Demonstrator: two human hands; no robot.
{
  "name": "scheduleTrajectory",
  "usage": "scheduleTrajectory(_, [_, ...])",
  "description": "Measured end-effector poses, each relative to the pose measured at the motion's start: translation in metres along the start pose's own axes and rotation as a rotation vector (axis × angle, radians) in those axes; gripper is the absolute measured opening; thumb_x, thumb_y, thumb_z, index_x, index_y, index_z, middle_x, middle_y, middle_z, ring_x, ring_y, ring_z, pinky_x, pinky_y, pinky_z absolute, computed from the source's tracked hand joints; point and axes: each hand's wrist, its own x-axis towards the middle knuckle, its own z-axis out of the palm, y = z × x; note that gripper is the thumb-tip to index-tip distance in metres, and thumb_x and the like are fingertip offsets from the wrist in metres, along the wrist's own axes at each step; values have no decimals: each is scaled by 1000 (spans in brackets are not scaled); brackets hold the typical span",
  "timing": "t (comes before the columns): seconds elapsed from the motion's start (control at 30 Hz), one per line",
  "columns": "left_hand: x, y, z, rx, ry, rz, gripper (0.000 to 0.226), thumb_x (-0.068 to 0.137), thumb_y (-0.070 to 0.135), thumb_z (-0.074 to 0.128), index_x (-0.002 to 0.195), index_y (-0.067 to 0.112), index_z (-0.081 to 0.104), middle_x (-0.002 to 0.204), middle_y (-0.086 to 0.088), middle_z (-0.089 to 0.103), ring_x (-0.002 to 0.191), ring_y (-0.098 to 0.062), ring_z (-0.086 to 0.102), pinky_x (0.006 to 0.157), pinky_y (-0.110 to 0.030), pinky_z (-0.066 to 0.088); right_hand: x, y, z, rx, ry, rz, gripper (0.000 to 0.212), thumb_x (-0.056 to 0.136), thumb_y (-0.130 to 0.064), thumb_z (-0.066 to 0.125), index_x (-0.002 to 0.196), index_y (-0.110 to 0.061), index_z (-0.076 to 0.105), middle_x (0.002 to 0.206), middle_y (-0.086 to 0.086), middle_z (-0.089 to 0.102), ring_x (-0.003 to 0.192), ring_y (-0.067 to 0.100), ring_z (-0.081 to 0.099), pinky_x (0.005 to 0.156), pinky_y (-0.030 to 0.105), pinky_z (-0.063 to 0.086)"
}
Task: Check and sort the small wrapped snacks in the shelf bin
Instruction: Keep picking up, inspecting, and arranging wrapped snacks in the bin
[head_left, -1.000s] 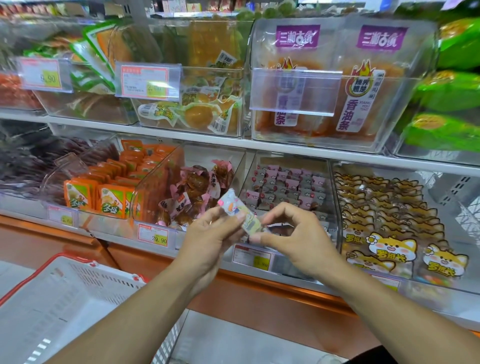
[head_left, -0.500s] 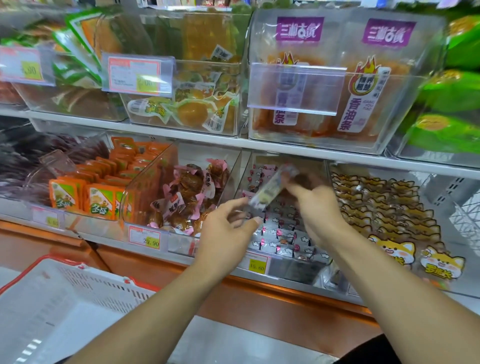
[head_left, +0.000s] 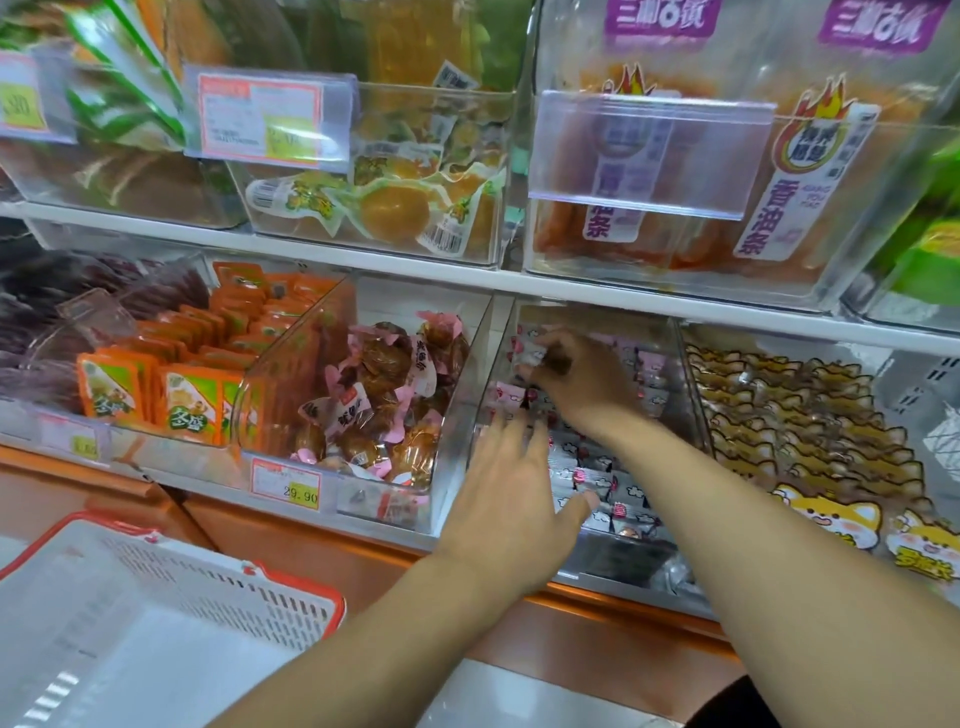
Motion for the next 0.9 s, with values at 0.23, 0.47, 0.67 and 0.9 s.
scheduleTrajectory(0.23, [-2, -4, 1, 4, 0, 20, 85, 96, 63, 49, 158, 13, 22, 166, -5, 16, 154, -20, 3, 124, -35, 6, 10, 3, 6, -343, -238, -20, 39, 99, -2, 53, 129, -23, 68, 138, 9, 61, 132, 28, 51, 112, 40, 41])
scheduleTrajectory(0.47, [-6, -6, 3, 18, -21, 19, 84, 95, 62, 52, 159, 17, 22, 168, -4, 12, 155, -21, 2, 123, -35, 6, 6, -1, -7, -215, -115, -27, 42, 95, 5, 56, 126, -19, 69, 128, 7, 67, 119, 23, 62, 96, 25, 44])
scheduleTrajectory(0.67, [-8, -6, 4, 69, -55, 17, 83, 94, 63, 52, 159, 22, 22, 169, -4, 13, 155, -21, 2, 123, -36, 2, 13, 11, -35, -127, 182, 68, 32, 98, 2, 49, 117, -11, 72, 118, 8, 71, 108, 22, 66, 92, 30, 51])
scheduleTrajectory(0.9, [-5, -3, 4, 131, -79, 26, 80, 94, 65, 49, 159, 25, 22, 168, -5, 15, 154, -23, 2, 124, -38, -1, 4, 12, -16, -269, -131, -33, 21, 97, -23, 65, 115, -18, 74, 118, 3, 74, 104, 18, 69, 100, 32, 50])
